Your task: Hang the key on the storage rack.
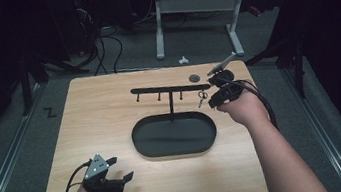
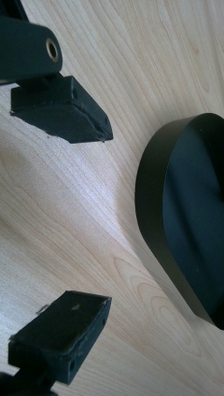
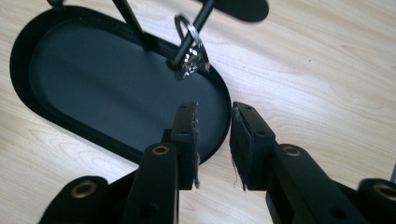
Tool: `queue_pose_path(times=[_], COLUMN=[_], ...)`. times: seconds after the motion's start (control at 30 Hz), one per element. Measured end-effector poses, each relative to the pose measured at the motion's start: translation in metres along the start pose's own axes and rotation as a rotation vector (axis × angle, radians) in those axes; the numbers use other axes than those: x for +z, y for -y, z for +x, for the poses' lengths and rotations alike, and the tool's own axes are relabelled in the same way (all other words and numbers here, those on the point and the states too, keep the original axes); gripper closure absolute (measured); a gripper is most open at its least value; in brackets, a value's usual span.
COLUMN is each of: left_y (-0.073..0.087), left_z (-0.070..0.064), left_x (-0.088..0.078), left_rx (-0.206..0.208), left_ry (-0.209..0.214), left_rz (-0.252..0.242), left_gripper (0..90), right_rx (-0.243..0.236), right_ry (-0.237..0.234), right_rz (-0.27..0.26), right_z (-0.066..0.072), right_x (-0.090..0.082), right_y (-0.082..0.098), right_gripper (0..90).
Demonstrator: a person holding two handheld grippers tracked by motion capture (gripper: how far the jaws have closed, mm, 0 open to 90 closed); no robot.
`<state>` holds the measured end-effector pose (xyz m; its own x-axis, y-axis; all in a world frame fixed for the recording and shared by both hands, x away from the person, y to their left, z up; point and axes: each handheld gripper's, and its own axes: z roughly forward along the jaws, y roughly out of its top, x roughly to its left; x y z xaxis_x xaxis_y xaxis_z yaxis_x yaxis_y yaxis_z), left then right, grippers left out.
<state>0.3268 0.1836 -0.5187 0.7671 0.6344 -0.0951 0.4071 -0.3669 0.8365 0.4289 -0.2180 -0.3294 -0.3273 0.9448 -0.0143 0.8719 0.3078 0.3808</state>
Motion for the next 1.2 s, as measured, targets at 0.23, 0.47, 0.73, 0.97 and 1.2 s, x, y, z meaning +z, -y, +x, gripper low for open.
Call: queue_pose_path(times=[0.23,0.47,0.73,0.97,1.2], left_y=[0.000,0.000,0.000,0.001,0.001], left_z=[-0.001,-0.001,-0.001,-0.002,-0.003], left_x=[0.001,0.002,0.002,0.004,0.005], left_rx=[0.001,0.000,0.003,0.006,0.016], left_ry=[0.001,-0.001,0.000,-0.003,-0.004], left_rz=[0.004,0.004,0.013,0.018,0.032], left_gripper=[17.4,17.4,17.4,17.5,17.4], right_rx=[0.016,0.040,0.080,0.112,0.150], right_ry=[-0.006,-0.006,-0.004,0.017,0.042], right_rz=[-0.004,-0.027,-0.069,-0.109,-0.197], right_z=[-0.003,-0.008,-0.013,-0.018,-0.021], right_x=[0.010,0.023,0.039,0.055,0.071], right_y=[0.016,0.039,0.073,0.107,0.143], right_gripper=[66.0,58.1,51.5,45.4,41.7])
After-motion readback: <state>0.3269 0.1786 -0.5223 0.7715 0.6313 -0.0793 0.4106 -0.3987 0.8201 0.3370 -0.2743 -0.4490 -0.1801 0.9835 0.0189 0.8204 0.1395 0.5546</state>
